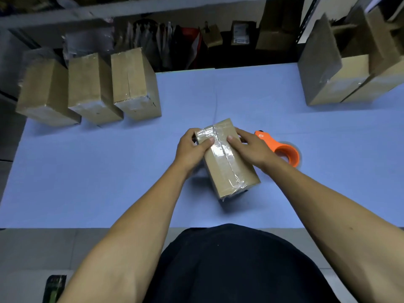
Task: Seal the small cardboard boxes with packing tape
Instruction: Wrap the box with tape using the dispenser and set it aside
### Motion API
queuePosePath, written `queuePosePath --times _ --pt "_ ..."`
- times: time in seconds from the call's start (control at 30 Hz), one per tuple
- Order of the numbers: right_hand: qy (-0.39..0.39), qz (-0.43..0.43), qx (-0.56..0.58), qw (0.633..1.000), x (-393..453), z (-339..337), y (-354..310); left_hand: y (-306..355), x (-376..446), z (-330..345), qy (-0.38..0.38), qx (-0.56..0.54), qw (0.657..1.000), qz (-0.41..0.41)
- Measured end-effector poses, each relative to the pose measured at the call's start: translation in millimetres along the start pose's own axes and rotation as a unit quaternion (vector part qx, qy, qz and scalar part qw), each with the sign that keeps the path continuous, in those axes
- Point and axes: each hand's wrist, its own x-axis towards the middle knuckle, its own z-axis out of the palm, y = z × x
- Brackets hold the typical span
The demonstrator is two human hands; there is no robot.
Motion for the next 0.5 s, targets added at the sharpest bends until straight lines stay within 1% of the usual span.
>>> queuePosePath --times 0.07,0.13,0.2,0.27,0.33,0.4,0.43,0.47,0.5 --pt "0.036 0.021 -0.027 0.999 -3 -9 0 -6 1 -5 0.084 -0.005 0.996 -0.017" --pt "0.088 0.014 -0.033 0.995 -3 -15 2 -5 -2 -9 0.165 0.012 0.986 -0.02" --pt "0.114 0.022 0.008 0.993 -2 -14 4 -3 -5 -9 0.207 0.047 0.977 -0.034" --pt "0.146 0.043 0.051 0.987 -1 -9 2 -3 -8 -8 0.192 0.07 0.977 -0.062" --pt "0.171 0.048 0.079 0.981 3 -4 0 -4 -11 -12 0.142 0.098 0.98 -0.099" --pt "0.17 0.029 0.062 0.983 8 -3 -2 -3 -11 -23 0.093 0.134 0.98 -0.11" --pt "0.158 0.012 0.039 0.987 11 -6 -3 1 -10 -27 0.074 0.169 0.979 -0.087" --pt "0.14 -0.003 0.012 0.99 15 -8 -4 5 -8 -31 0.055 0.221 0.973 -0.045" --pt "0.121 -0.015 -0.01 0.993 18 -10 -6 11 -6 -34 0.029 0.284 0.958 0.012"
